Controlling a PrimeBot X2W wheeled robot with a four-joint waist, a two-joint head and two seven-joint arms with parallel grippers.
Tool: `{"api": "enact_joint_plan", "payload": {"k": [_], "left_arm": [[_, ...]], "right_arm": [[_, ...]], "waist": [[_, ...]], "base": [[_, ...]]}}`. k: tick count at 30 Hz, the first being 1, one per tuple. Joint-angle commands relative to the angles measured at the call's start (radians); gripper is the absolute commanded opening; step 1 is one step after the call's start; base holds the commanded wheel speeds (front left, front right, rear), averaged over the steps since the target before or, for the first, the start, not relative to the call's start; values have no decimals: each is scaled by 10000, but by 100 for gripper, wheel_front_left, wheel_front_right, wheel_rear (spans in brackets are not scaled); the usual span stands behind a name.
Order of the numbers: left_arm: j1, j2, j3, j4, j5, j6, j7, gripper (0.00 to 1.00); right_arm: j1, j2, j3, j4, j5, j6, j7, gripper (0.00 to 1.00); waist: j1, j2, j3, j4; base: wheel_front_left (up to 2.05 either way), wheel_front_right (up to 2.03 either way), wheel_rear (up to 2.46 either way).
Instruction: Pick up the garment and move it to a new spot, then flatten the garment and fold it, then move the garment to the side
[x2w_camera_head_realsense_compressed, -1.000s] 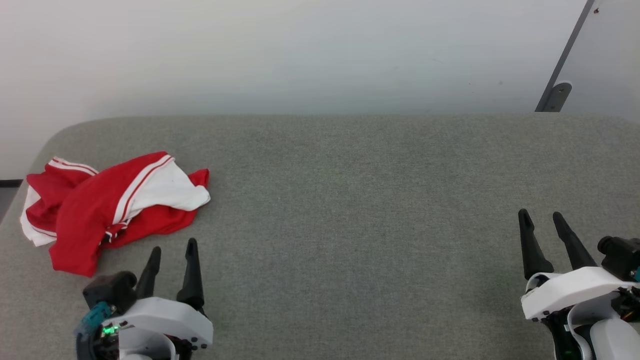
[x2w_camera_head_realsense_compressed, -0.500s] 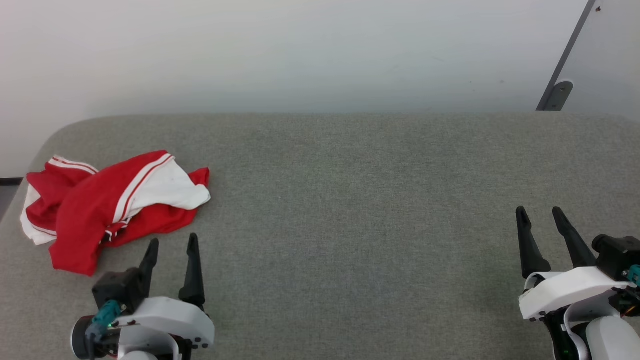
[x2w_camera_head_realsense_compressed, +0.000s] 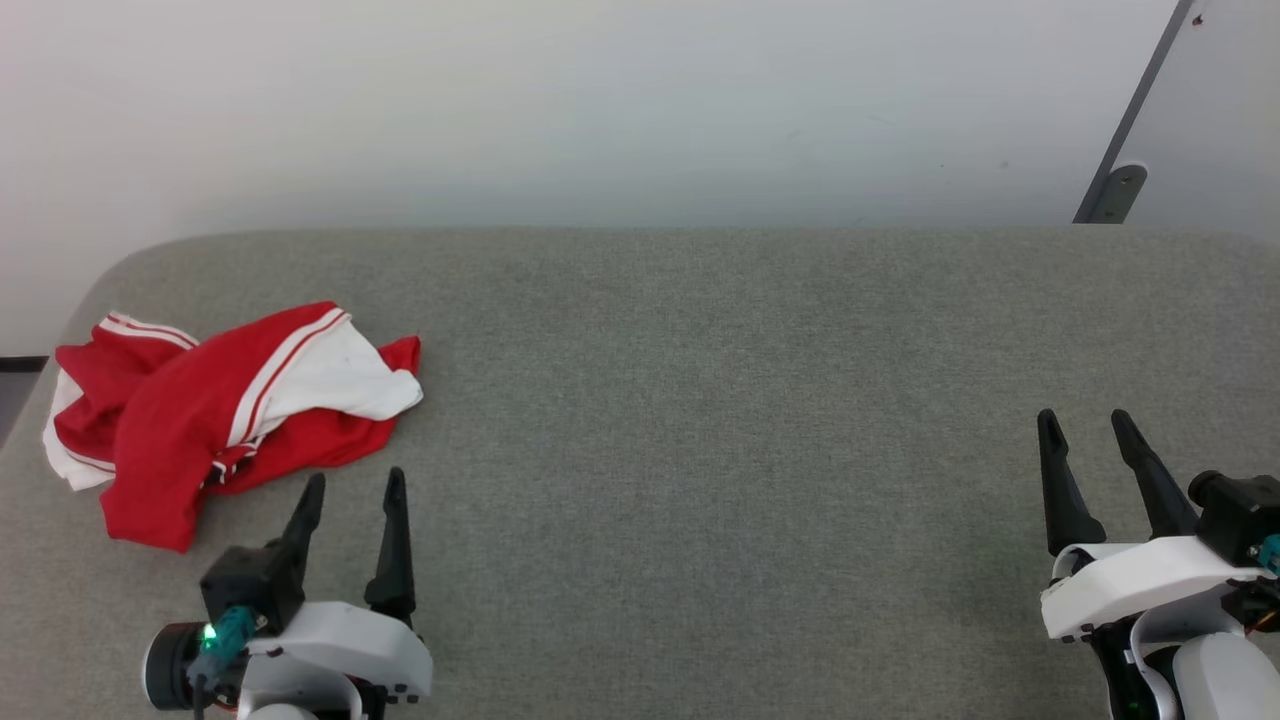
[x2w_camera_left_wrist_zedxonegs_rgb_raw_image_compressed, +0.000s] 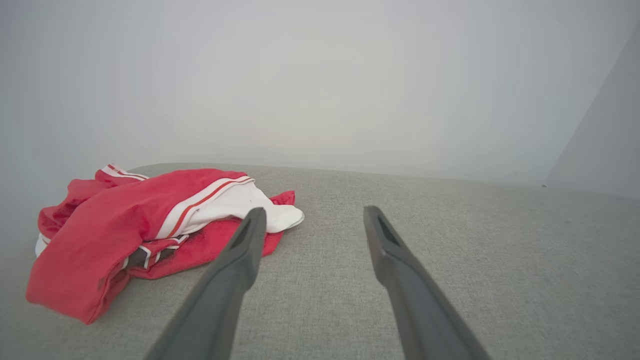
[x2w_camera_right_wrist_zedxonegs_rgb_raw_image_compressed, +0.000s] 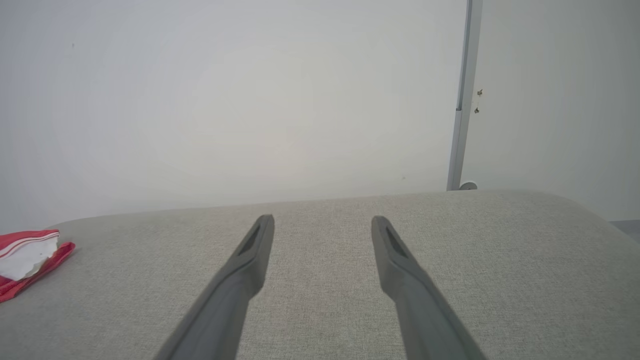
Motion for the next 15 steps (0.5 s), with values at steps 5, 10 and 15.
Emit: {"api": "enact_joint_plan", "payload": {"k": [5, 10, 15], "left_arm": [[-119, -107, 203, 178, 472, -225, -188, 100], [-174, -196, 306, 329, 773, -312, -272, 100], [-217, -309, 406, 420, 1202, -434, -363, 100]], "right_arm": [[-48, -23, -27, -101, -397, -8, -189, 100], [-45, -46, -75, -146, -646, -9, -263, 100], [-48, -62, -170, -211, -955, -9, -348, 100]], "waist": [[0, 0, 13, 7], [0, 0, 21, 52], [0, 0, 61, 245]], "base": [[0, 0, 0], [0, 0, 0], [0, 0, 0]]}}
